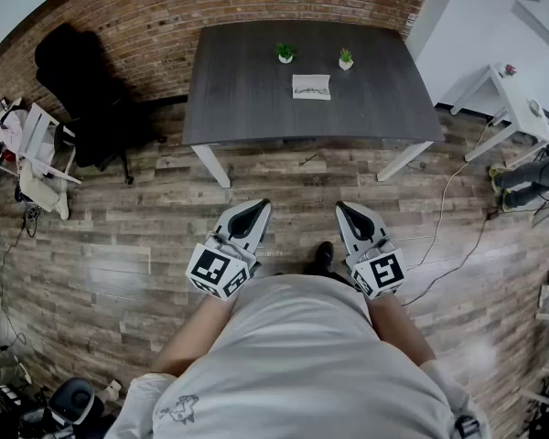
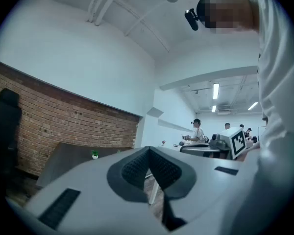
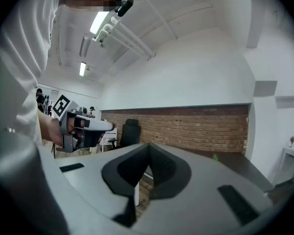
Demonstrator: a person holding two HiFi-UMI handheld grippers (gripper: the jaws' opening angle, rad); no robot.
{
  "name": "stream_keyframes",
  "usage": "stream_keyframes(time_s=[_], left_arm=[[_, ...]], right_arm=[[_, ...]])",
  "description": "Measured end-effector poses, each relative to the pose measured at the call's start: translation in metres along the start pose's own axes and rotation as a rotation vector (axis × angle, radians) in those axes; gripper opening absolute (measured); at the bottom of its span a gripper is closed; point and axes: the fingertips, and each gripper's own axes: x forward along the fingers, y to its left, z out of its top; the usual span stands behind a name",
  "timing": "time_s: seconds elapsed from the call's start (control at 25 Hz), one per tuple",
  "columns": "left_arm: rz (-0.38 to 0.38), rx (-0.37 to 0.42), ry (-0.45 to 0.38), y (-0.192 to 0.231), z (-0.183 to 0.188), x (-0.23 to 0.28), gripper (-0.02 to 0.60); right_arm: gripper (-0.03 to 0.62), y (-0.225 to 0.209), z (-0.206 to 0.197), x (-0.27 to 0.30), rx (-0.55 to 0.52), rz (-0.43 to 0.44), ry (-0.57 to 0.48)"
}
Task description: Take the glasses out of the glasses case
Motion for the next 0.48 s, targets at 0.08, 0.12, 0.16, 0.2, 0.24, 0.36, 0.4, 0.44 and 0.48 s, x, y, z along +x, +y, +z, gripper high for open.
stream_keyframes(time_s=[0.08,0.12,0.16,0.2,0.24,0.36,0.4,0.44,0.48], left_arm=[[0.002,-0.002,0.000,0.000,-0.001,-0.001,0.011],[0.004,-0.004,0.000,0.001,-0.002,-0.001,0.011],[0.007,-0.006,0.000,0.001,-0.002,-0.001,0.011],[0.012,-0.008,0.000,0.002,-0.002,-0.001,0.011],[0.016,-0.009,0.000,0.003,-0.003,-0.001,0.011],[0.024,-0.014,0.006,0.004,-0.005,0.002,0.011],[0.026,-0.015,0.008,0.003,-0.005,0.003,0.011],[0.027,-0.017,0.011,0.002,-0.006,0.004,0.011],[0.027,-0.019,0.014,0.001,-0.007,0.006,0.011]], right_arm=[[0.005,0.000,0.000,-0.001,0.000,-0.001,0.000],[0.005,0.000,-0.001,-0.002,0.000,-0.002,0.000],[0.005,-0.001,-0.002,-0.002,0.000,-0.002,0.001],[0.005,-0.001,-0.002,-0.002,0.001,-0.002,0.002],[0.005,-0.003,-0.003,-0.002,0.002,-0.001,0.002],[0.005,-0.007,-0.005,-0.001,0.007,0.005,0.003],[0.005,-0.008,-0.006,-0.002,0.008,0.008,0.005],[0.005,-0.009,-0.007,-0.002,0.011,0.011,0.007],[0.005,-0.011,-0.008,-0.002,0.013,0.014,0.009]])
